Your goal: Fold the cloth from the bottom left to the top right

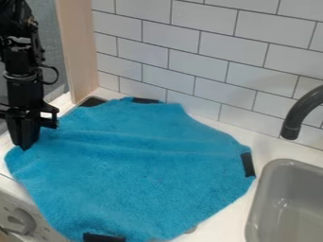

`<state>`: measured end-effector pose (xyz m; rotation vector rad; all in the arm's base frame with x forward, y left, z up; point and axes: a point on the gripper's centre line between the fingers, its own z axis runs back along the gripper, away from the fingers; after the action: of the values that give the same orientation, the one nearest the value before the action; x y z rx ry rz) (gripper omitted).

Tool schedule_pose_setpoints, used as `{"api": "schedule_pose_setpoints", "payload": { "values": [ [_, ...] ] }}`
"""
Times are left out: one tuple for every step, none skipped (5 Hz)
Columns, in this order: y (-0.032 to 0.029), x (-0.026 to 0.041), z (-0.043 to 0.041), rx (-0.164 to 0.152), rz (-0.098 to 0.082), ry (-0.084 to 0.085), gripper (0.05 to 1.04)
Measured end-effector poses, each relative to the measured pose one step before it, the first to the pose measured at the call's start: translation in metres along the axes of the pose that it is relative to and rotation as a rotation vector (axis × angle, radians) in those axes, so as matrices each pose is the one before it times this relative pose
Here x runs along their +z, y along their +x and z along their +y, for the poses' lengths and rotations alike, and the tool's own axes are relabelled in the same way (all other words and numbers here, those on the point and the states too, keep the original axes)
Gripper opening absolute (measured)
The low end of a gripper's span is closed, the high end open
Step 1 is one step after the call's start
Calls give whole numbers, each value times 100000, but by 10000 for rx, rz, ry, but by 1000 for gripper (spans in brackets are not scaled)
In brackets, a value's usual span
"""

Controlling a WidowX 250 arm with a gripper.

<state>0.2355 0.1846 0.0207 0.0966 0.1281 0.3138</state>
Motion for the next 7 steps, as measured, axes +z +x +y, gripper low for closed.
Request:
{"api": "schedule_pose_setpoints", "payload": {
  "values": [
    [-230, 325, -100, 110, 279, -96, 65],
    [98, 544, -456, -55, 147, -295, 63],
    [-231, 1863, -806, -161, -289, -219, 63],
    [-138, 2322, -1721, -209, -464, -214, 63],
    [-293, 1073, -2901, -624, -204, -254, 63],
    [-229, 616, -3727, -905, -256, -506, 62],
    [264, -577, -3236, -277, 12, 108, 59]
  ]
}}
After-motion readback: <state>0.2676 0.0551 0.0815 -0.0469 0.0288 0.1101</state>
